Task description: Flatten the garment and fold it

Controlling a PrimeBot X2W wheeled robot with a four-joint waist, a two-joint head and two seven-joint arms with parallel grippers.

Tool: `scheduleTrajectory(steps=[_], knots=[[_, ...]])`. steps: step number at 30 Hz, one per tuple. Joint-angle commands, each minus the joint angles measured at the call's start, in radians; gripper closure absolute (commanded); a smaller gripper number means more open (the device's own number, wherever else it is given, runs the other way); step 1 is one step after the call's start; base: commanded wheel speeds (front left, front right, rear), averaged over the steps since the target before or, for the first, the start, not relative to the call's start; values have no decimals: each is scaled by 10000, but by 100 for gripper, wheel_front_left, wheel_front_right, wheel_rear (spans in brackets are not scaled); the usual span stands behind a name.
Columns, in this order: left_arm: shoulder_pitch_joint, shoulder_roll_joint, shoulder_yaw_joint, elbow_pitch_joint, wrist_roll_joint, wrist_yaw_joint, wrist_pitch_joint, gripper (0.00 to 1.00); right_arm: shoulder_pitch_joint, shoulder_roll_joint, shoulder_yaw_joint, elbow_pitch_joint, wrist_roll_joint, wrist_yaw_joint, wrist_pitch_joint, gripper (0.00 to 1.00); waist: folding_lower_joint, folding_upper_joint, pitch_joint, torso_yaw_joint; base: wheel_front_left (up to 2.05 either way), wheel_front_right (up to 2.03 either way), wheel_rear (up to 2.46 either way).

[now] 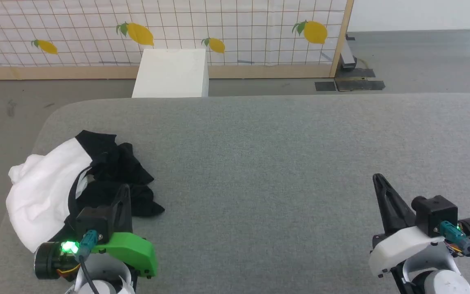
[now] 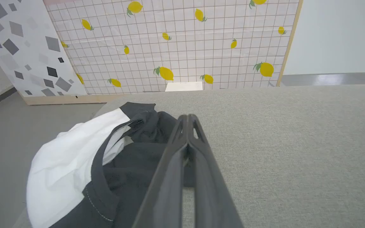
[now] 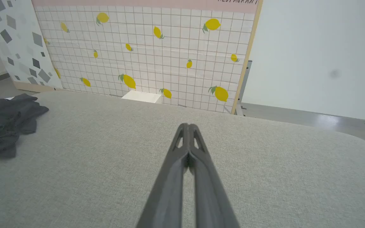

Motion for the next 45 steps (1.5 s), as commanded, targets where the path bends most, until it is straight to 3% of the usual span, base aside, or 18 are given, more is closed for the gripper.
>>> scheduleTrajectory(steps=[1, 10, 11, 45], knots=[[116, -43, 30, -26, 103, -11, 14, 100, 134, 1, 14, -53, -64, -15, 1, 100, 0, 0, 0, 0, 0, 0, 0], [1, 0, -3, 0, -2, 0, -2, 100, 2, 0, -2, 0, 3, 0, -2, 100, 0, 0, 0, 0, 0, 0, 0], [2, 2, -9, 3, -12, 1, -6, 0, 4, 0, -2, 6, 14, 0, -7, 0, 0, 0, 0, 0, 0, 0, 0], [152, -9, -385, 271, -544, 154, -642, 0, 396, 0, -127, 311, 687, -4, -646, 0, 0, 0, -20, 123, 0, 0, 0]])
